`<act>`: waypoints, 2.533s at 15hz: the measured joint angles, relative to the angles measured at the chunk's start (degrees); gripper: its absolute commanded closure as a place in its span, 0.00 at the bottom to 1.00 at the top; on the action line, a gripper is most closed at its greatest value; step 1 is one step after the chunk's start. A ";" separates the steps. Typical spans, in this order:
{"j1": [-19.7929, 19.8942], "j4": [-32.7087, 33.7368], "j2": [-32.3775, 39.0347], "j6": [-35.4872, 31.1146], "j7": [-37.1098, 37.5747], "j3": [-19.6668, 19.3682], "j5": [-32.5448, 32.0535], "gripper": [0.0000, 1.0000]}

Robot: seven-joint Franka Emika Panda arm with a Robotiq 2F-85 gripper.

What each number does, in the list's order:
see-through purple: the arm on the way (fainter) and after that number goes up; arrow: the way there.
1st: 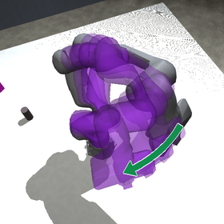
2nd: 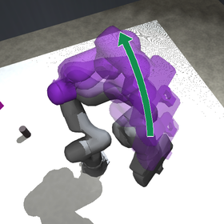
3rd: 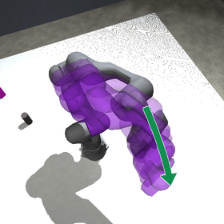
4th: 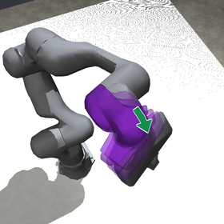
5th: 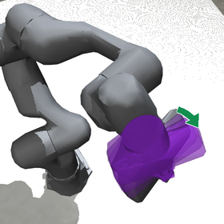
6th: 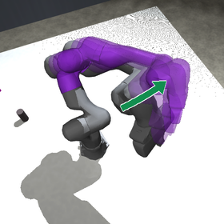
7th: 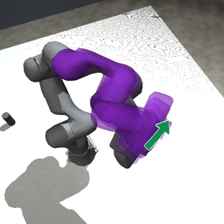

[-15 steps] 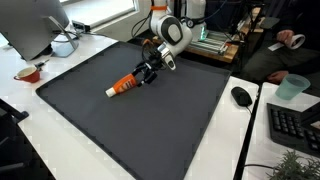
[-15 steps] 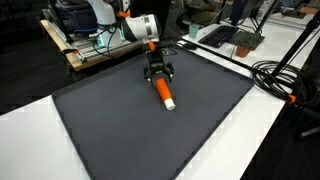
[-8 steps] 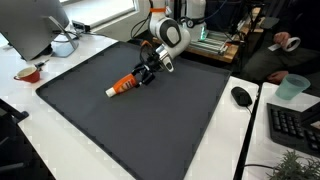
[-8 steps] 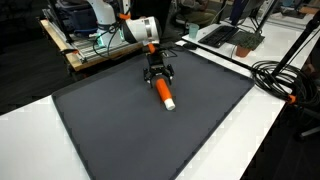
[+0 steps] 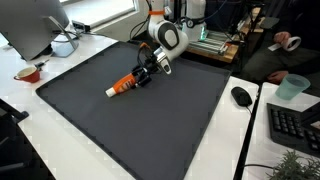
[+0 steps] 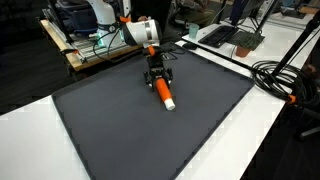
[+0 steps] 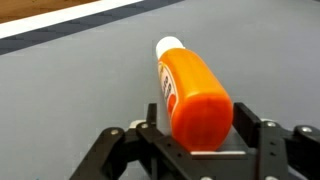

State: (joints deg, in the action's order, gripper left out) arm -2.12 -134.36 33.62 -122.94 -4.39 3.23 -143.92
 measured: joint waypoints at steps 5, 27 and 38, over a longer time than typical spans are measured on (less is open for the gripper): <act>0.01 0.12 0.41 0.08 0.01 -0.02 0.00 0.79; -16.95 -7.83 -16.58 -7.04 3.36 -12.30 0.00 0.79; -8.84 -11.24 -23.26 -7.29 2.54 -6.13 0.00 0.79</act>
State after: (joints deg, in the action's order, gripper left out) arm -10.97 -145.60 10.37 -130.23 -1.85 -2.90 -143.92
